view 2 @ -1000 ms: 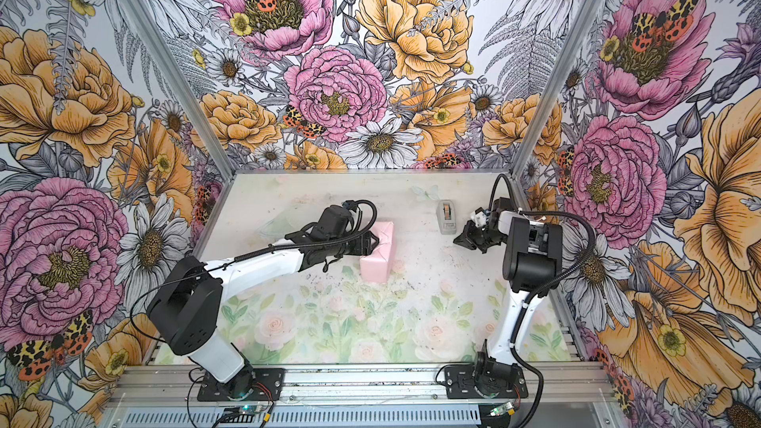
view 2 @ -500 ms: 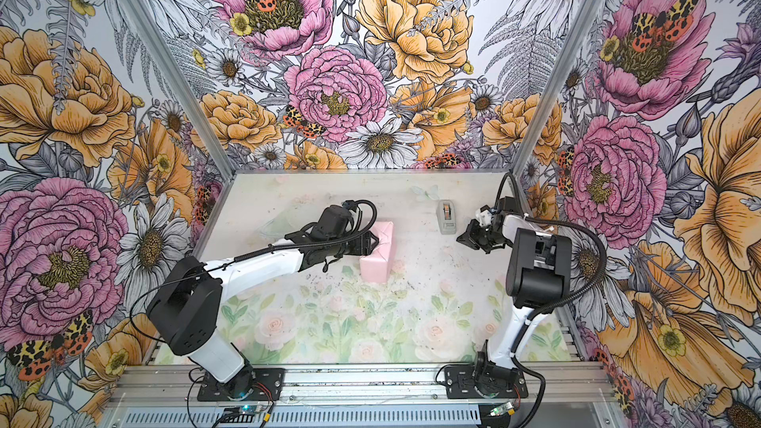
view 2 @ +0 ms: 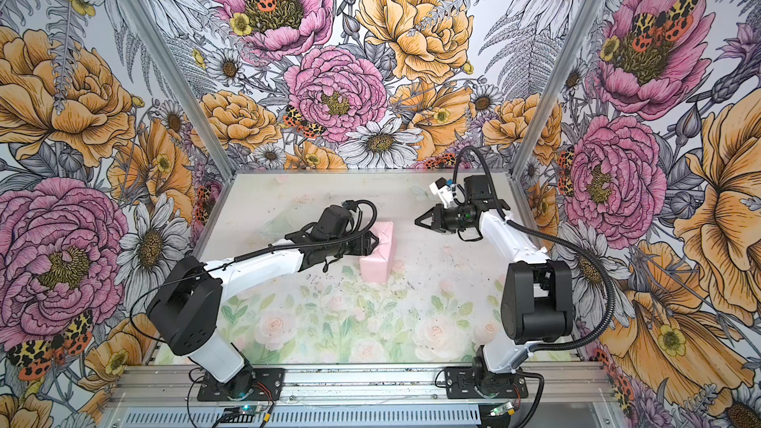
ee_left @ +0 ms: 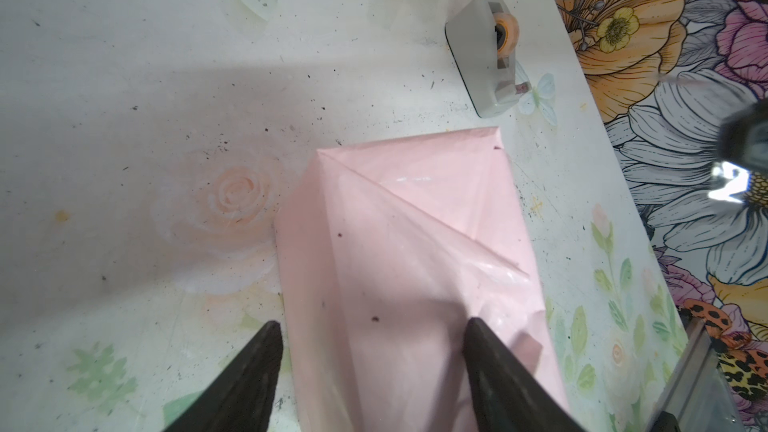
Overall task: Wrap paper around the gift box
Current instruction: 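Bring the right gripper back to the folded paper end of the box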
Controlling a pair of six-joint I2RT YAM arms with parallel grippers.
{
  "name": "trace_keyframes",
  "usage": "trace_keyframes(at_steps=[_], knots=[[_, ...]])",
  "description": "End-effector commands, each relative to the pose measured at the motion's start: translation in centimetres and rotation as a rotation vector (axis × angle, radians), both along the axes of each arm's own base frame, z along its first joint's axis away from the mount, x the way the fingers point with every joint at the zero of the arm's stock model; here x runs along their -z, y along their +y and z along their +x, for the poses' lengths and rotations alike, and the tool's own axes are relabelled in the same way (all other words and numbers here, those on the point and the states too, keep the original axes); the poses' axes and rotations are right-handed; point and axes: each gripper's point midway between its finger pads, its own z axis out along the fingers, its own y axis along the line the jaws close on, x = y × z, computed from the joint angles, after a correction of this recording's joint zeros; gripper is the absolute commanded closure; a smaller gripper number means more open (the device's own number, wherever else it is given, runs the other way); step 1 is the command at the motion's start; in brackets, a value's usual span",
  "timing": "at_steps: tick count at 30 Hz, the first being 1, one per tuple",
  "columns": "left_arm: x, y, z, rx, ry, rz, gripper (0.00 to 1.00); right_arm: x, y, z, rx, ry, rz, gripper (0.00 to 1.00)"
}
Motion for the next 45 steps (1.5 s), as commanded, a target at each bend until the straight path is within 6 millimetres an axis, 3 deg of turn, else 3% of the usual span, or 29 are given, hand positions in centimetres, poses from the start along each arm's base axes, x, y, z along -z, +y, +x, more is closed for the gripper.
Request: trace_keyframes(at_steps=[1, 5, 12, 32, 40, 45], knots=[[5.4, 2.5, -2.6, 0.014, 0.125, 0.185, 0.3, -1.5, 2.9, -0.9, -0.135, -0.044, -0.004, 1.0], [5.3, 2.5, -2.5, 0.016, 0.122, 0.184, 0.3, 0.0, 5.0, -1.7, -0.222, 0.001, -0.079, 1.0], [5.2, 2.5, -2.4, 0.015, 0.119, 0.183, 0.3, 2.9, 5.0, -3.3, -0.309, 0.123, -0.233, 1.0], [5.2, 2.4, -2.5, 0.017, 0.118, 0.183, 0.3, 1.2, 8.6, -5.3, -0.502, 0.128, -0.18, 1.0], [5.3, 2.5, -2.6, 0.018, 0.12, 0.185, 0.3, 4.5, 7.3, -4.9, -0.492, 0.229, -0.306, 1.0], [5.2, 2.6, -2.7, 0.015, 0.12, 0.185, 0.3, 4.7, 6.8, -4.7, -0.482, 0.24, -0.337, 1.0]])
